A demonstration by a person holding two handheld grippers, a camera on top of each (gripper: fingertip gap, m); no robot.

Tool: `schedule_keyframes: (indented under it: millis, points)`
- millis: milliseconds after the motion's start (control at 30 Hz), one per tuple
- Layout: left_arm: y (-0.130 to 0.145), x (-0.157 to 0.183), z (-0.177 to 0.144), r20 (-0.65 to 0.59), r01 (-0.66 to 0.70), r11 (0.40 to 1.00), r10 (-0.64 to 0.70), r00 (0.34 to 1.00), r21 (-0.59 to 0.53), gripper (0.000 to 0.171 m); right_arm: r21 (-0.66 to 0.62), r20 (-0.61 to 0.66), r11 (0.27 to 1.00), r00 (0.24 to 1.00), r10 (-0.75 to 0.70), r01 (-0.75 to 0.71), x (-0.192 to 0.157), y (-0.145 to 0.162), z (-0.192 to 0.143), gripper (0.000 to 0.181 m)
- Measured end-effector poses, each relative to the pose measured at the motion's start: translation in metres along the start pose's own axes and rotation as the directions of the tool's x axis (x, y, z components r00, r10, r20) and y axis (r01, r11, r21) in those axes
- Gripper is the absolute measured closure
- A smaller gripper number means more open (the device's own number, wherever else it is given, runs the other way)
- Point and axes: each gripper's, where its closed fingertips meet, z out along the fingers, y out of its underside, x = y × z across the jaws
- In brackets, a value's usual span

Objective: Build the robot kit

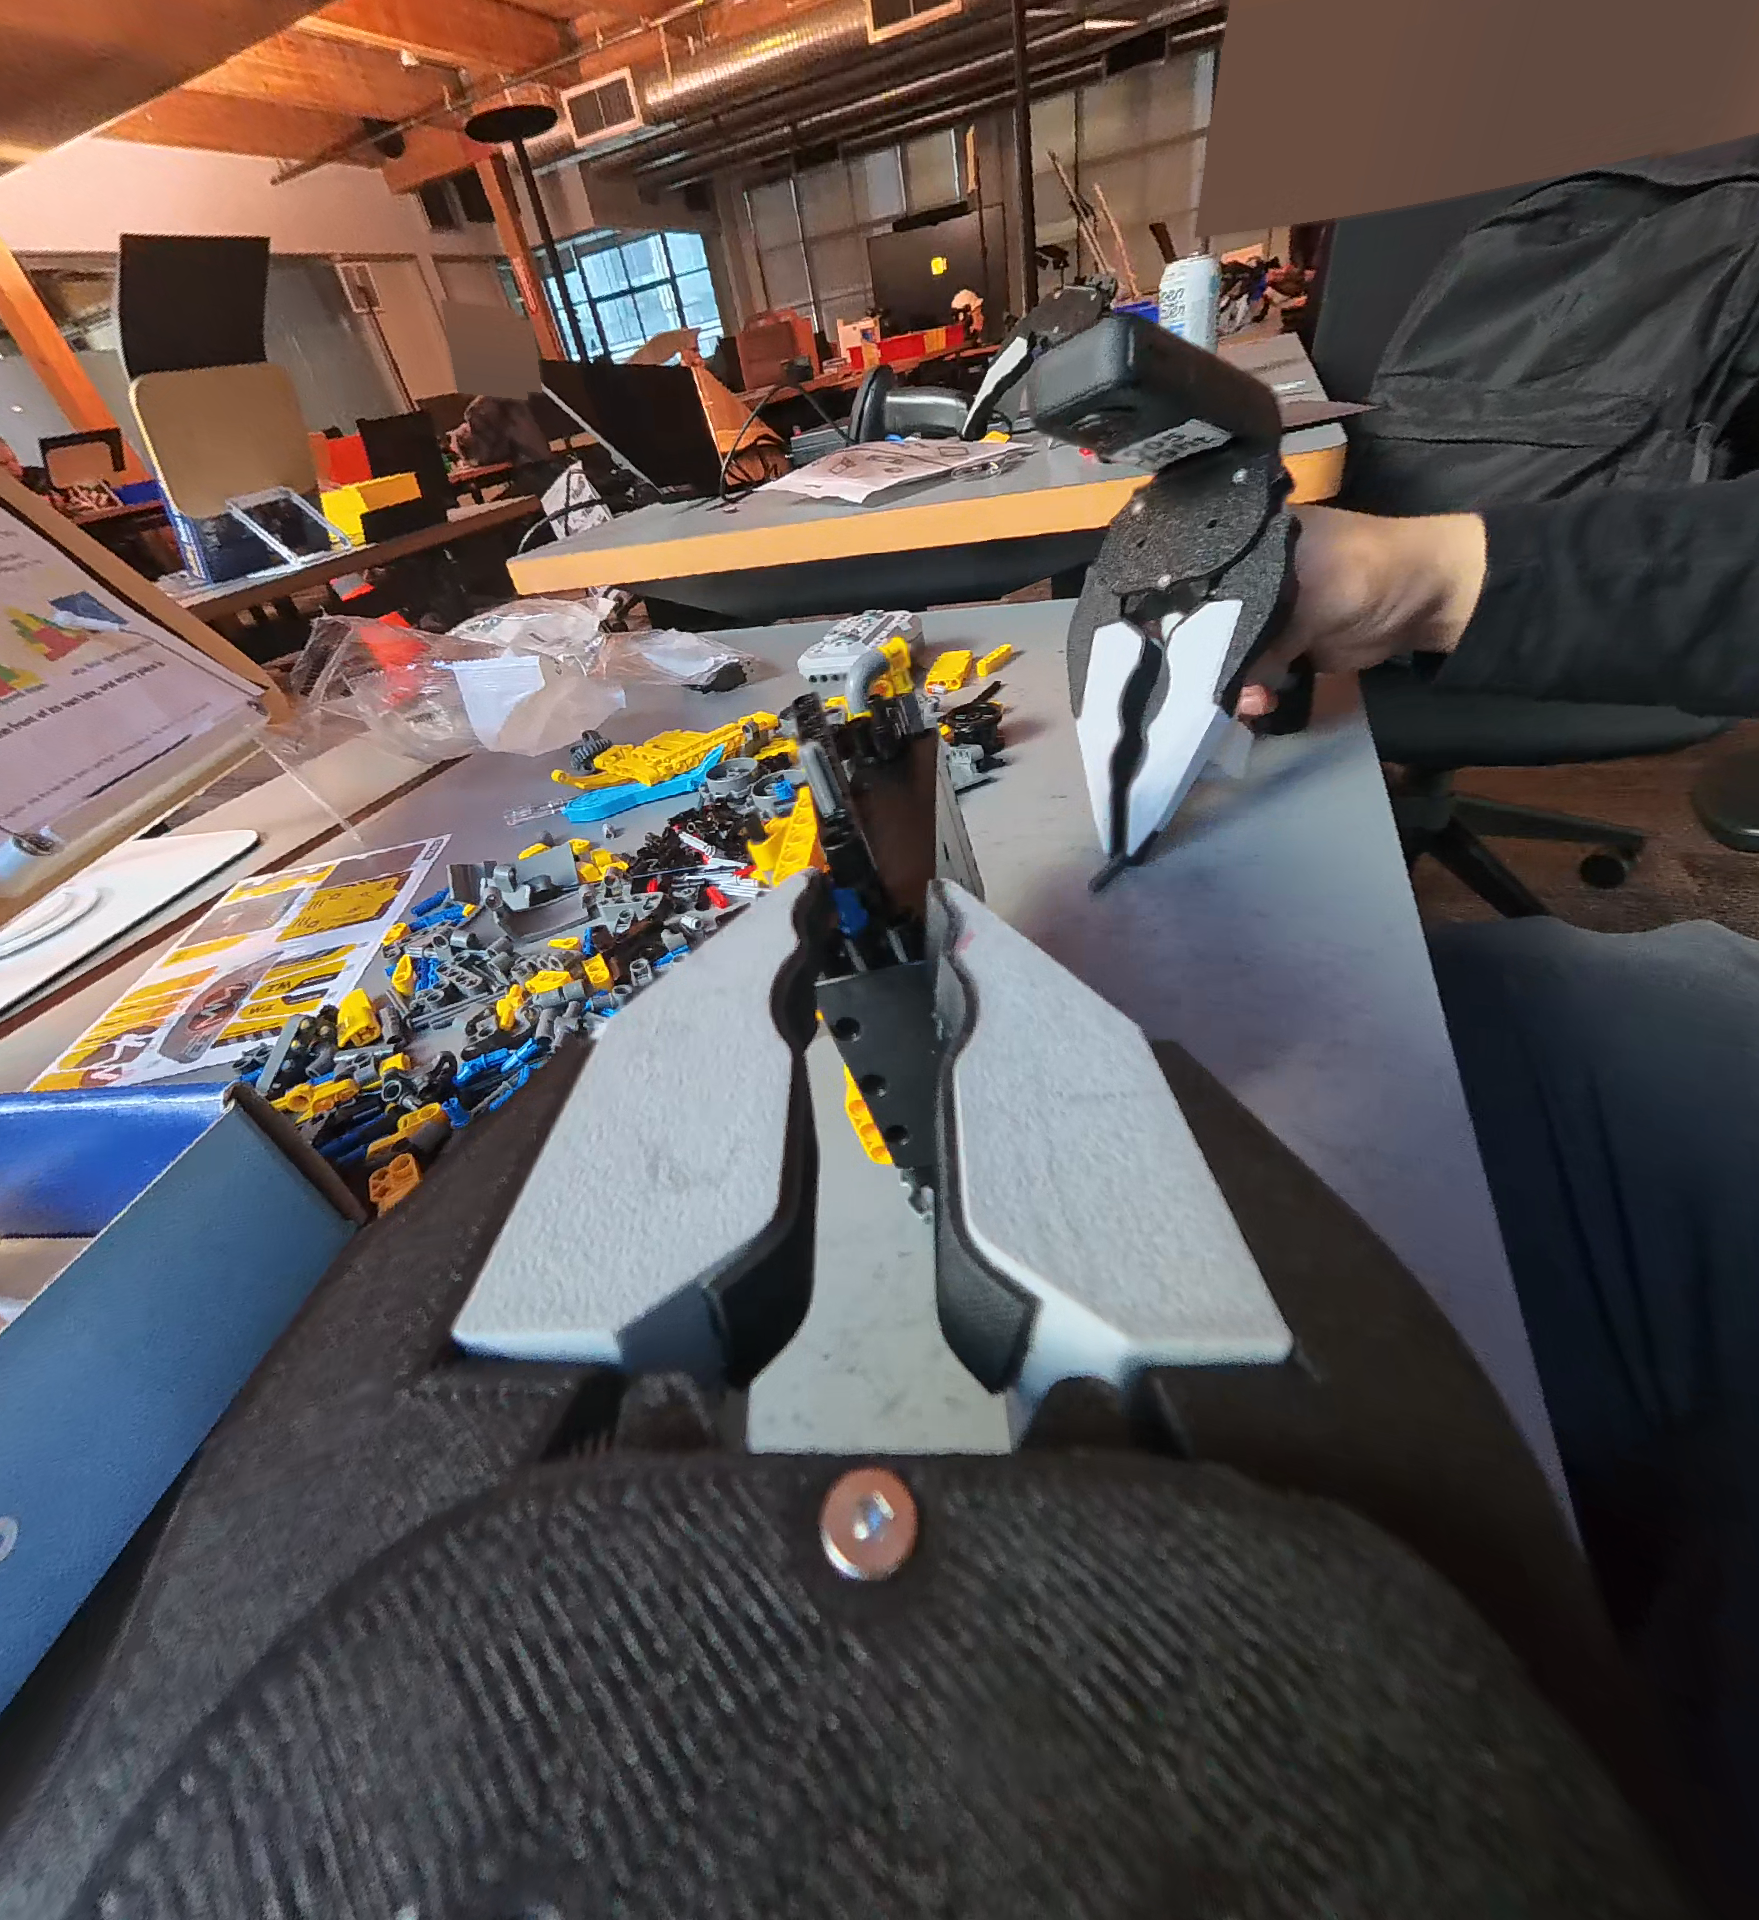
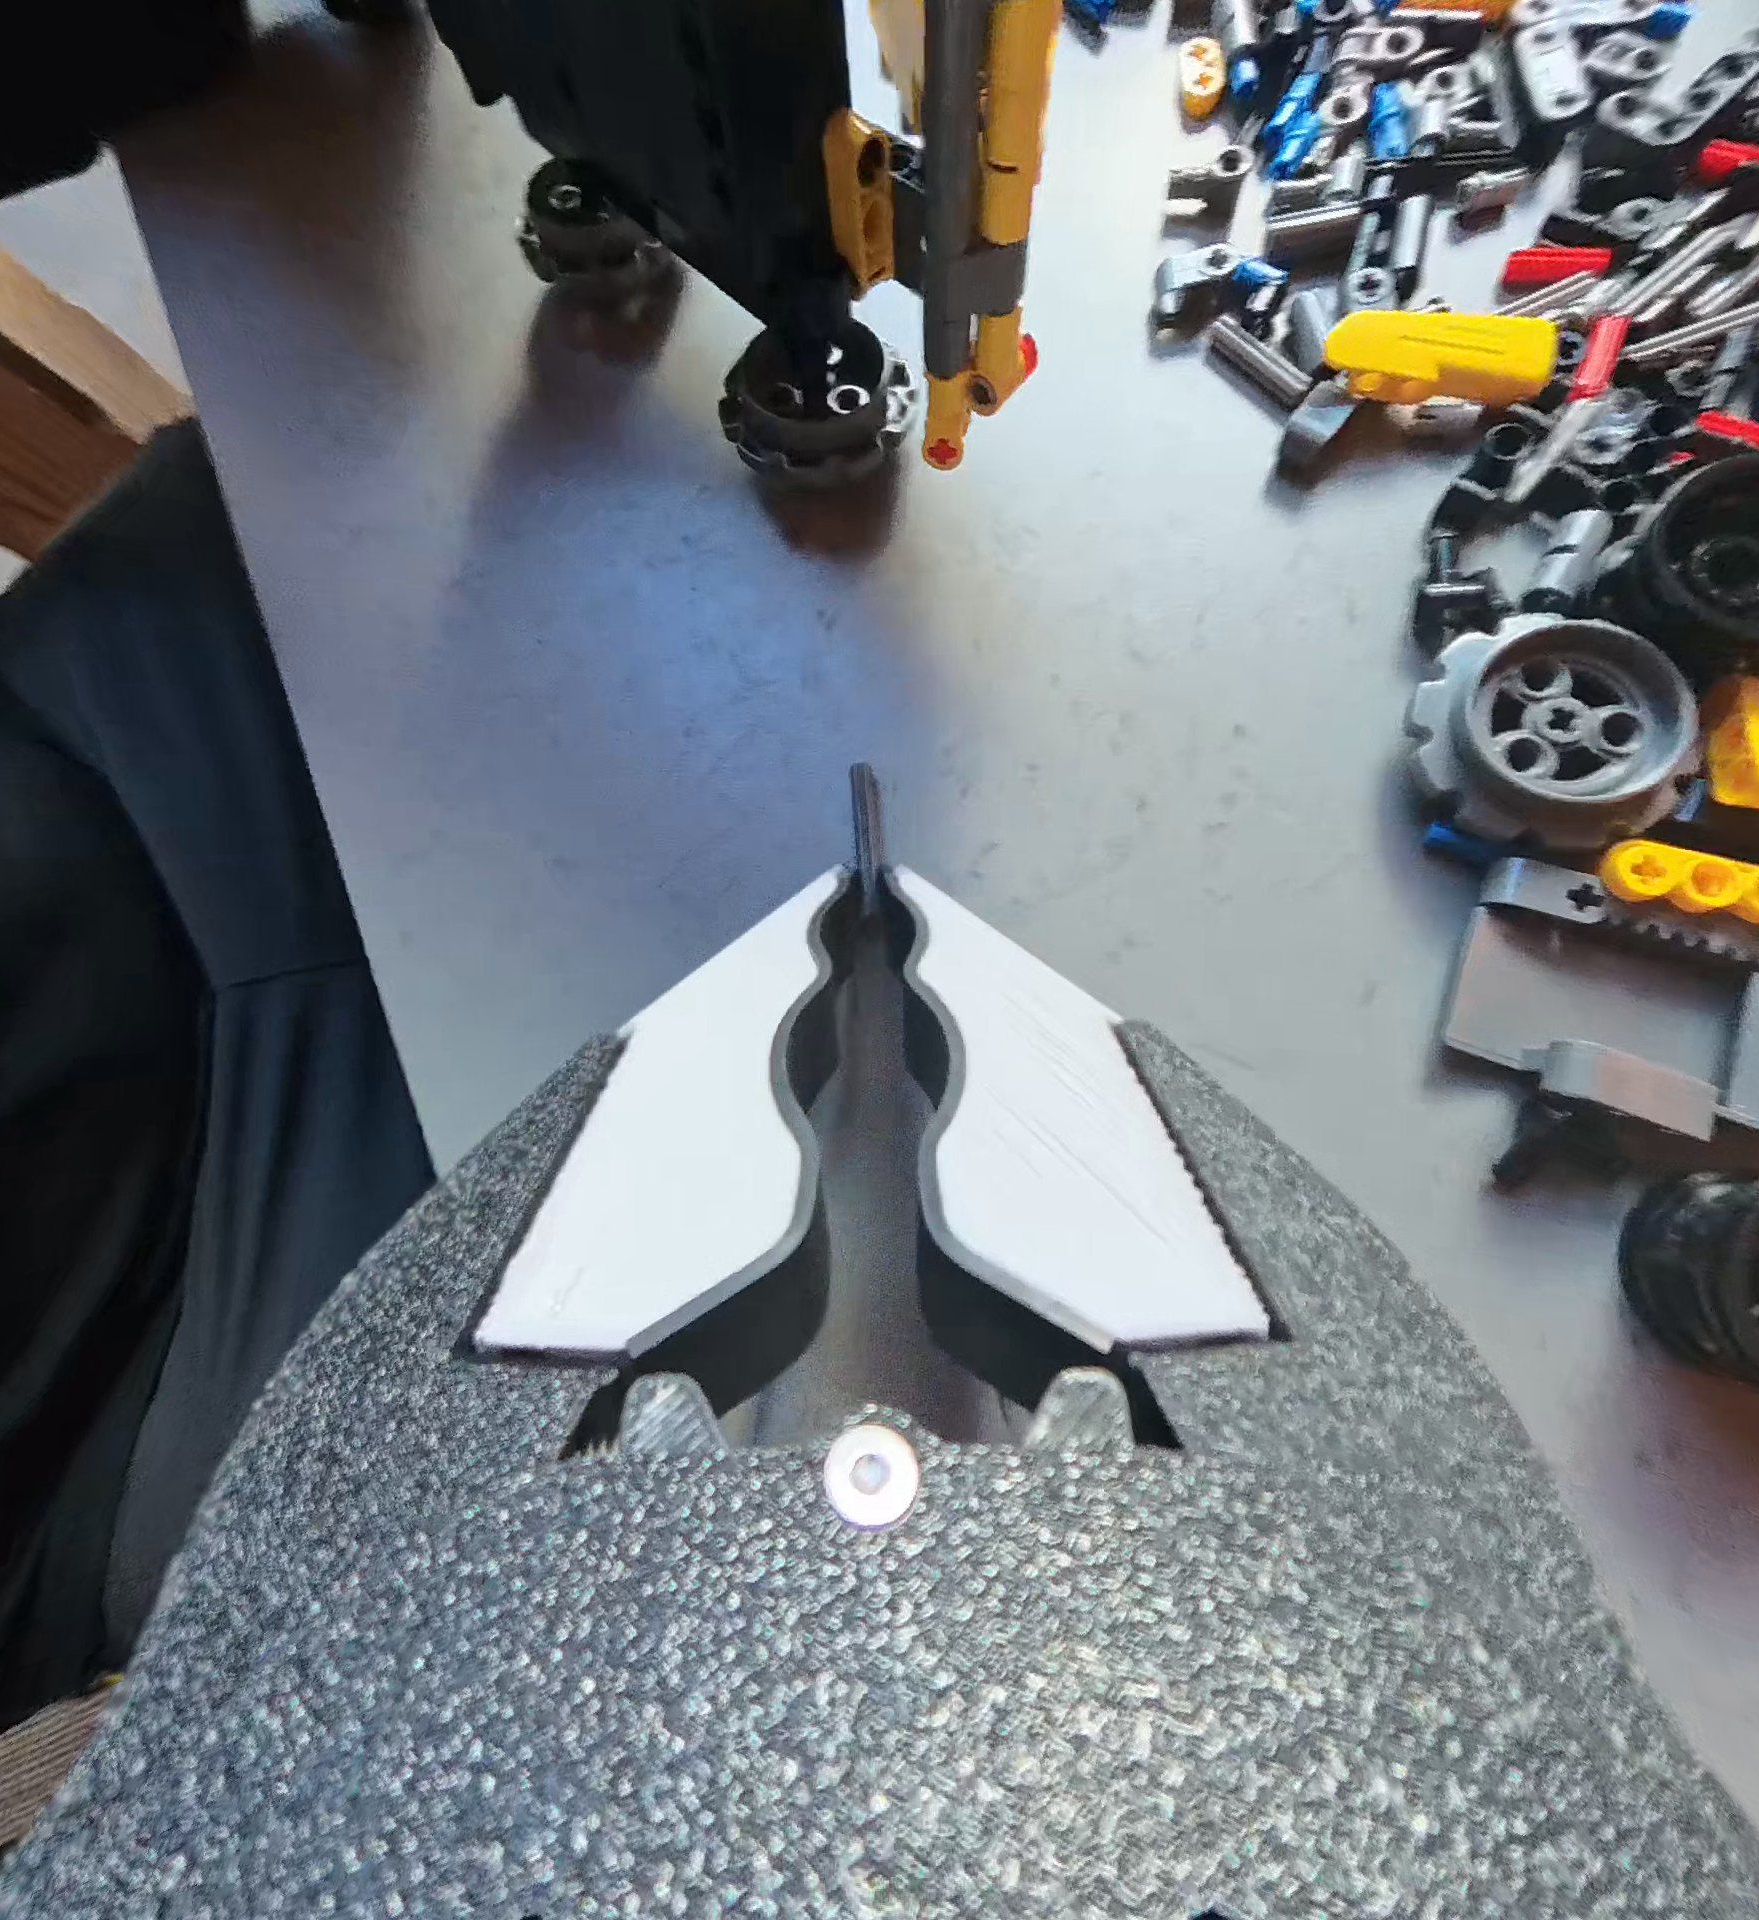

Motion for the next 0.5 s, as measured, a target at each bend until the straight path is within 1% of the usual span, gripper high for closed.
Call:
schedule_keyframes:
  millis: [67,133,200,267,333,433,500]
  points:
    - [0.0,0.001,0.0,-0.011,0.004,1.0,-0.004,1.0,0.001,0.157,0.0,0.027,1.0,1.0,0.009,-0.009,-0.004,-0.001,0.002,0.177]
    - [-0.001,0.004,-0.001,-0.013,-0.018,1.0,0.018,1.0,0.002,0.157,0.01,0.01,1.0,1.0,-0.022,0.022,-0.004,-0.004,0.003,0.177]
    - [-0.001,0.009,-0.001,0.003,-0.075,0.997,0.075,0.997,0.0,0.157,0.021,-0.011,0.998,0.998,-0.055,0.055,-0.005,-0.006,0.004,0.177]
    - [-0.002,0.017,-0.001,0.022,-0.129,0.992,0.129,0.991,0.001,0.158,0.005,-0.037,0.996,0.995,-0.093,0.094,-0.005,-0.004,0.006,0.177]
    - [-0.002,0.02,0.001,0.064,-0.177,0.984,0.177,0.982,-0.006,0.158,0.006,-0.048,0.992,0.991,-0.126,0.126,-0.007,-0.004,0.006,0.177]
    - [-0.003,0.022,0.002,0.107,-0.243,0.97,0.243,0.964,-0.012,0.157,0.007,-0.028,0.993,0.992,-0.121,0.121,-0.008,-0.004,0.007,0.176]
    - [-0.003,0.021,0.002,0.117,-0.243,0.97,0.243,0.963,-0.014,0.157,0.01,-0.013,0.994,0.994,-0.11,0.11,-0.009,-0.005,0.007,0.176]
